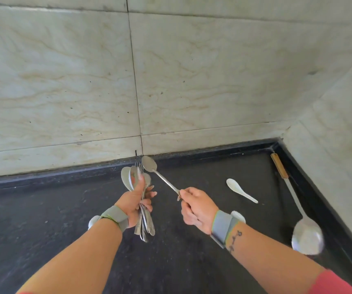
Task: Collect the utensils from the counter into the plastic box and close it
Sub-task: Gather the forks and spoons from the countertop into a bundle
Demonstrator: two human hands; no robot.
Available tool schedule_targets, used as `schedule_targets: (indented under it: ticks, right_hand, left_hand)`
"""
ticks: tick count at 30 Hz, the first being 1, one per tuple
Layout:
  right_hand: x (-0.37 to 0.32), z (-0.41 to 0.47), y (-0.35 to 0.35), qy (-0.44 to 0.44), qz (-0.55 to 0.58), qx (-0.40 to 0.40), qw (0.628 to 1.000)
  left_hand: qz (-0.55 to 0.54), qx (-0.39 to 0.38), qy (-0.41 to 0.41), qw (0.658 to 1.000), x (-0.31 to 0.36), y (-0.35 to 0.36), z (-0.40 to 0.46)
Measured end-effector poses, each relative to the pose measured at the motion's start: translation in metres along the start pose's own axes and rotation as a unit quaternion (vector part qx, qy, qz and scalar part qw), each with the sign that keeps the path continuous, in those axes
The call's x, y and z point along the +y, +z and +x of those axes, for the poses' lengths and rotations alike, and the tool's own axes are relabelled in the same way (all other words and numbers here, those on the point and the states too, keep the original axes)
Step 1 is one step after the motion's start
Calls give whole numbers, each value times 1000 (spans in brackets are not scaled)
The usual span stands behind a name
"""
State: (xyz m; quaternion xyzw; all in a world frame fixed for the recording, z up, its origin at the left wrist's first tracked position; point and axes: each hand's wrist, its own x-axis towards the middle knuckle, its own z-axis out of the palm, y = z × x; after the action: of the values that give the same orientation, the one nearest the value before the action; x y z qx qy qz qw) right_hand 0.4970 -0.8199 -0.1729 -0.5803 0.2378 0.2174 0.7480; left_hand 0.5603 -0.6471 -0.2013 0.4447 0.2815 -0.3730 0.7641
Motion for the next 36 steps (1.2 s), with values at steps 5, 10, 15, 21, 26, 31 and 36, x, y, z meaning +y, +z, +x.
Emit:
schedule_targets:
  ticks: [5,10,15,21,26,31,36]
  right_hand:
    - [22,-45,26,22,86,-7,996]
    - [37,-62,24,41,39,37,998]
    - [41,-74,2,14,-47,58,997]
    - [38,-77,-22,1,-98,57,994]
    - [29,-55,-78,44,-45,188,980]
    - [25,-11,-173,105,64,350,929]
    - [20,26,-205,145,12,350,925]
  left_hand:
    - [37,-51,10,998,-17,30,-15]
    - [82,-57,-6,995,-32,57,-21]
    - [90,-57,-28,994,-43,80,-20]
    - [97,-70,-48,992,-51,97,-9]
    - [65,-84,-39,994,-54,111,4]
    - [36,-84,-55,994,-49,114,16]
    - [15,-81,-66,994,-43,108,24]
